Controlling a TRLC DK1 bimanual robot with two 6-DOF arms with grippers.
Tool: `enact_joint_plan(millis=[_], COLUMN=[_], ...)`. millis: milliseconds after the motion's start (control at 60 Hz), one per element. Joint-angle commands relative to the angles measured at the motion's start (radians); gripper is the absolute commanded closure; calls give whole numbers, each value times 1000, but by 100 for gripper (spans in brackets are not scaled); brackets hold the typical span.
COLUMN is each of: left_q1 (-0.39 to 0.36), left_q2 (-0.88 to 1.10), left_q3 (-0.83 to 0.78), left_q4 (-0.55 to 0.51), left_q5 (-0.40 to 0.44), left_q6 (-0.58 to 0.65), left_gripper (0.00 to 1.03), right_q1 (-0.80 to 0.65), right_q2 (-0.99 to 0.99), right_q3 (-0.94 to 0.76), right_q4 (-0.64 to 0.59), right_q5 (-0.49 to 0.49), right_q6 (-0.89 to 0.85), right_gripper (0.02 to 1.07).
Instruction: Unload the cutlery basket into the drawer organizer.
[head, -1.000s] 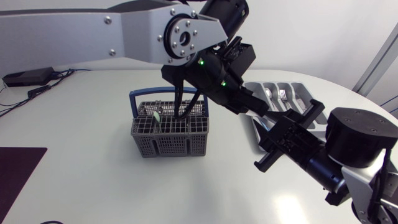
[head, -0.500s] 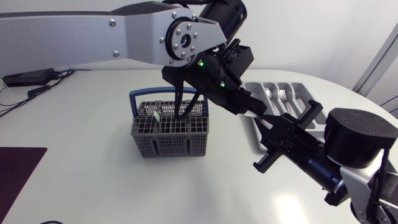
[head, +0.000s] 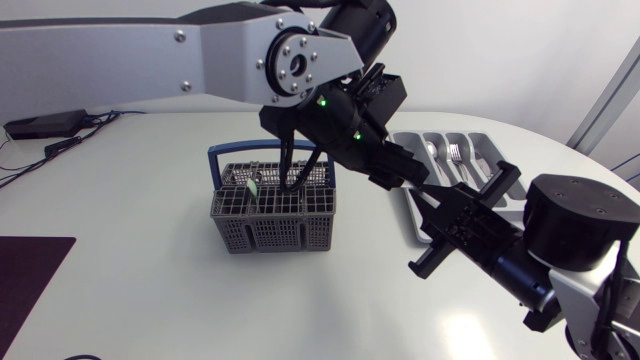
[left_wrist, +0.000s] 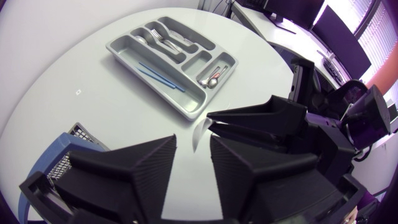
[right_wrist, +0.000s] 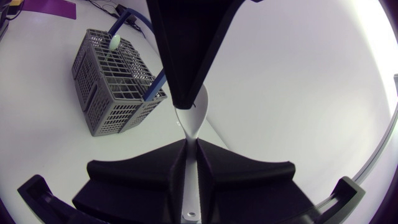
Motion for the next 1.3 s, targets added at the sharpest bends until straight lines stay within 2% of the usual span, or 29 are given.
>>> enact_joint_plan(millis=[0, 50, 150, 233, 317, 350, 400, 467, 517, 583, 650, 733, 833, 967, 1133, 1283], left_q1=[15, 26, 63, 114, 176, 192, 210, 230, 247, 275, 298, 308, 322, 334, 361, 370], left_q2=[-38, -51, -90, -153, -205, -222, -263, -306, -340, -355, -371, -398, -412, -401, -377, -357], left_q3=[24, 23, 17, 1, -25, -35, -84, -155, -218, -272, -328, -396, -439, -491, -511, -517], left_q4=[-11, -8, -7, -7, -4, -22, -25, -28, -25, -44, -54, -48, -44, -4, 53, 73], left_q5=[14, 14, 14, 9, 0, -11, -73, -81, -132, -135, -135, -135, -135, -133, -133, -133], left_q6=[-24, -23, -20, 5, 48, 81, 164, 264, 356, 420, 468, 503, 496, 430, 313, 241], left_gripper=[10, 6, 5, 5, 5, 5, 5, 5, 6, 6, 6, 6, 6, 6, 7, 7], right_q1=[-2, -11, -72, -183, -367, -439, -548, -662, -726, -787, -827, -872, -918, -973, -1005, -1010], right_q2=[-28, -42, -89, -131, -138, -138, -126, -85, -49, 0, 66, 155, 276, 445, 629, 747], right_q3=[-38, -40, -50, -52, -40, -32, -17, 28, 68, 109, 149, 221, 295, 430, 574, 655], right_q4=[-19, -36, -82, -140, -191, -217, -248, -313, -383, -435, -467, -576, -619, -820, -880, -883], right_q5=[-2, -12, -88, -212, -390, -466, -578, -700, -770, -833, -864, -902, -911, -914, -885, -825], right_q6=[-3, -9, -29, -54, -98, -127, -179, -245, -310, -388, -475, -592, -712, -931, -1038, -1098], right_gripper=[99, 99, 99, 99, 99, 99, 98, 98, 98, 98, 98, 98, 98, 99, 100, 100])
